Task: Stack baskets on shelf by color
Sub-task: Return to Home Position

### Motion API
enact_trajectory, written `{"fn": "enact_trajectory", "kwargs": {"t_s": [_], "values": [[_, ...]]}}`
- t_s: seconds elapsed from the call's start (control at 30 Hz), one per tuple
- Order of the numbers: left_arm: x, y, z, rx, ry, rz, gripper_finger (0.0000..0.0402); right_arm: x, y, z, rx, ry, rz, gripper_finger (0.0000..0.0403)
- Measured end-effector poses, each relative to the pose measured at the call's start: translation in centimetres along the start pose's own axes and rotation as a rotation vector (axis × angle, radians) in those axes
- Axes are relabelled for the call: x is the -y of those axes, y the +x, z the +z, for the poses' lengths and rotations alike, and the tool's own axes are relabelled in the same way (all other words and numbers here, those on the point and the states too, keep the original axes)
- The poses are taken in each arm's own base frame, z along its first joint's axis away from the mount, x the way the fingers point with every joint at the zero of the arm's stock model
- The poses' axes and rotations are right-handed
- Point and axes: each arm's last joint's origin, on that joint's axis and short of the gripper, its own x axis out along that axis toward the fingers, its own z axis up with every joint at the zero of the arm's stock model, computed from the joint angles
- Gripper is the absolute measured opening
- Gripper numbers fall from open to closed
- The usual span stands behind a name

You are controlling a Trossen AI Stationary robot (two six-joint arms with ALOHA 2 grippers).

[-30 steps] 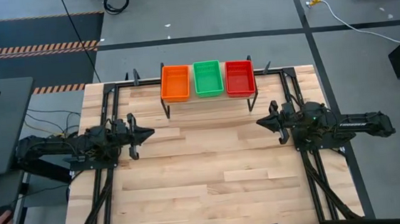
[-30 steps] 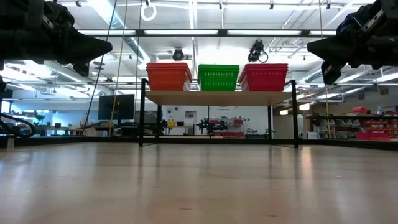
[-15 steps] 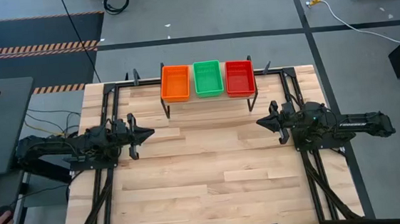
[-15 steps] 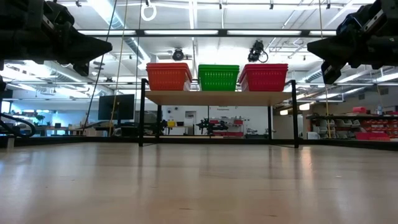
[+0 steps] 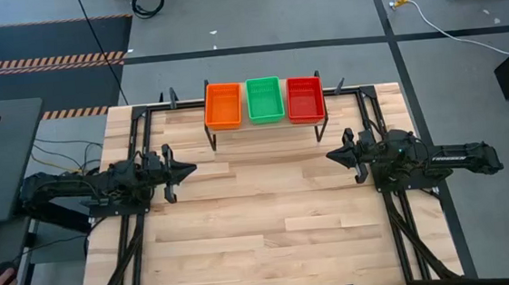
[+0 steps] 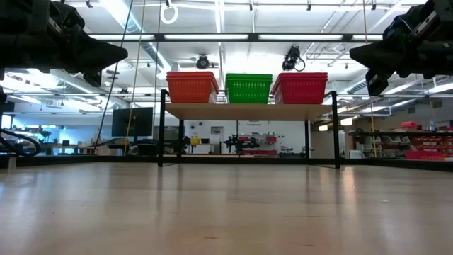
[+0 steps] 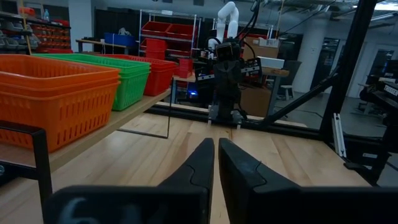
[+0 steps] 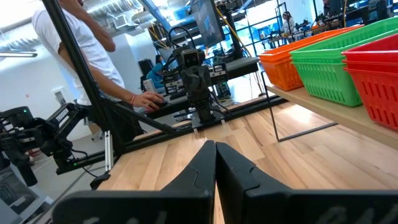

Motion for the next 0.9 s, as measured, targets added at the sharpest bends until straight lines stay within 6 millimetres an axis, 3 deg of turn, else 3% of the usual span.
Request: {"fn": "enact_trajectory", "kwargs": {"t_s": [0.9], "values": [[0.0,0.0,-0.01,0.0,0.0,0.0,0.0037,0.0,0.0,0.0,0.0,0.0,0.0,0.0013]]}}
